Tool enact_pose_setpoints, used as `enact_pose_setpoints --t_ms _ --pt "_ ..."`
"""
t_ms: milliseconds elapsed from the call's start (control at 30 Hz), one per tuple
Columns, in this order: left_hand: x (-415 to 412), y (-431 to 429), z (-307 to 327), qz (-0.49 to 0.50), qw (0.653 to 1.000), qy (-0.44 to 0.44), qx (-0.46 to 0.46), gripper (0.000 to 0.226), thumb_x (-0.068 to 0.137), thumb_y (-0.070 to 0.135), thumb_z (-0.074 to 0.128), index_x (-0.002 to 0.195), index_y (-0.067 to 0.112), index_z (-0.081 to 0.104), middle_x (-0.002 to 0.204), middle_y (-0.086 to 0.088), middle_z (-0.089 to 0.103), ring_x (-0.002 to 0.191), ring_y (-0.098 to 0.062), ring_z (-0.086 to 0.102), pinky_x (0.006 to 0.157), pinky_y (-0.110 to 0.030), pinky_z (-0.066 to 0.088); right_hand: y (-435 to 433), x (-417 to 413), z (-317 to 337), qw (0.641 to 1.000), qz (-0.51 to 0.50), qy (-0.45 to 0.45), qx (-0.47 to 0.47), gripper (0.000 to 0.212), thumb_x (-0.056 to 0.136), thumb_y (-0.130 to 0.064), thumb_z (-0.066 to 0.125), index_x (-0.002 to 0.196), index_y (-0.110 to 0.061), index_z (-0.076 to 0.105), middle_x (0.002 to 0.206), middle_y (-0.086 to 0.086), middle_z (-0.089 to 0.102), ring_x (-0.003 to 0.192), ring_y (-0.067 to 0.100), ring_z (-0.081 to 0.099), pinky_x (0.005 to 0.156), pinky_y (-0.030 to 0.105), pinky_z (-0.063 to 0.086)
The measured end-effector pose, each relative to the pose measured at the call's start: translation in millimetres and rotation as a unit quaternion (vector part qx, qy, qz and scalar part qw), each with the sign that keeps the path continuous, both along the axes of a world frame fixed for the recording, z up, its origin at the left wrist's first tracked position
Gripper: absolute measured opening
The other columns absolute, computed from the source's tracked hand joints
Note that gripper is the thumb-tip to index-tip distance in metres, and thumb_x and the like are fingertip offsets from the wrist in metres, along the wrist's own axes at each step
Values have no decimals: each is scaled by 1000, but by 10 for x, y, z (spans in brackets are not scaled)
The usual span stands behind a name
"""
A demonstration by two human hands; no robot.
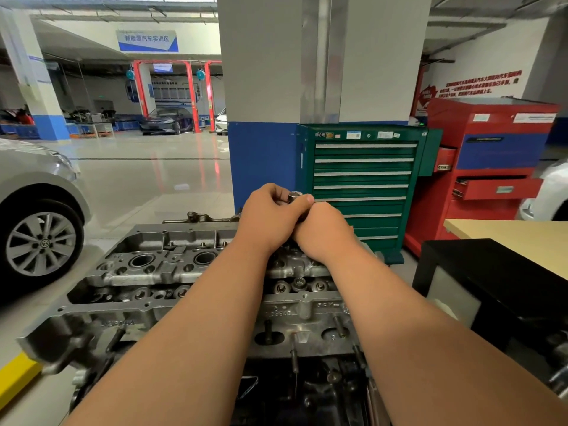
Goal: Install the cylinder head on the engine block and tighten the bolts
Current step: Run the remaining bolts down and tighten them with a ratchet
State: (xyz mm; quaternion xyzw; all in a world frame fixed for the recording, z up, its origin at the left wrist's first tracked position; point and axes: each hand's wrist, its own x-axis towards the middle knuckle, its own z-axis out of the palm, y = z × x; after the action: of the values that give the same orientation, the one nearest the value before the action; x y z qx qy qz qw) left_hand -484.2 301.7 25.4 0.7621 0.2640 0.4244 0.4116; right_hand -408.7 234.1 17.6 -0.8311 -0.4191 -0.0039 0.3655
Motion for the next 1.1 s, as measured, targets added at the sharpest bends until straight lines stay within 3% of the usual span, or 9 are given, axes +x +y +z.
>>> enact_pose_setpoints --t_ms 133,200,267,367,467,567,767,967,1100 --pt "-14 11 13 -21 999 -23 -9 14 86 30 69 84 16 66 81 3 67 80 -17 63 81 -36 53 -56 10 10 998 56 8 -20 12 84 -17 54 77 -13 63 65 4 61 59 21 52 47 25 29" --pt "6 6 4 -39 999 -21 -29 15 88 33 65 97 21 65 95 5 66 103 -18 60 91 -37 50 -33 29 -6 999 40 -2 -15 10 85 -17 55 79 -14 63 68 3 60 60 21 53 47 25 30" --pt "32 20 -21 -24 999 26 -25 47 86 48 64 128 28 54 124 6 55 134 -23 37 108 -42 38 -4 40 -28 999 11 -25 -24 13 88 -18 53 94 -15 63 85 4 64 76 26 60 53 24 34" --pt "22 23 -27 14 993 115 7 80 77 67 63 145 33 37 157 -1 26 147 -27 8 116 -46 18 29 45 -36 996 2 -62 -58 27 94 -21 48 120 -17 55 111 3 60 101 26 57 70 28 35" --pt "9 29 -11 4 998 53 -42 51 68 63 74 104 27 68 127 -2 61 134 -30 40 109 -47 36 -1 24 -11 998 30 -36 -36 21 89 -20 47 103 -20 62 92 1 66 81 22 58 57 29 37" --pt "-17 9 6 23 999 4 -31 38 68 51 76 69 16 61 84 -4 70 101 -30 61 91 -50 49 -59 25 -12 999 47 0 18 14 85 -22 53 73 -18 60 63 -2 59 57 16 51 46 25 29" --pt "-1 -18 6 2 1000 -2 -30 40 77 43 75 105 19 60 91 2 66 89 -16 64 86 -40 53 6 29 -30 999 -25 -14 24 21 83 -17 56 63 -16 50 61 1 54 53 17 48 44 24 30" --pt "-10 12 -1 19 999 -26 3 31 78 31 77 81 4 61 84 -12 69 83 -28 65 78 -41 53 -46 2 -1 999 38 -6 0 12 83 -21 53 76 -17 60 63 -2 58 55 14 49 45 24 28" --pt "-15 7 -7 -11 1000 -15 3 16 85 30 69 85 13 69 82 -1 71 82 -19 67 84 -41 55 -46 25 -1 999 41 -5 -7 13 85 -16 53 75 -13 61 65 3 59 56 19 49 45 25 28"
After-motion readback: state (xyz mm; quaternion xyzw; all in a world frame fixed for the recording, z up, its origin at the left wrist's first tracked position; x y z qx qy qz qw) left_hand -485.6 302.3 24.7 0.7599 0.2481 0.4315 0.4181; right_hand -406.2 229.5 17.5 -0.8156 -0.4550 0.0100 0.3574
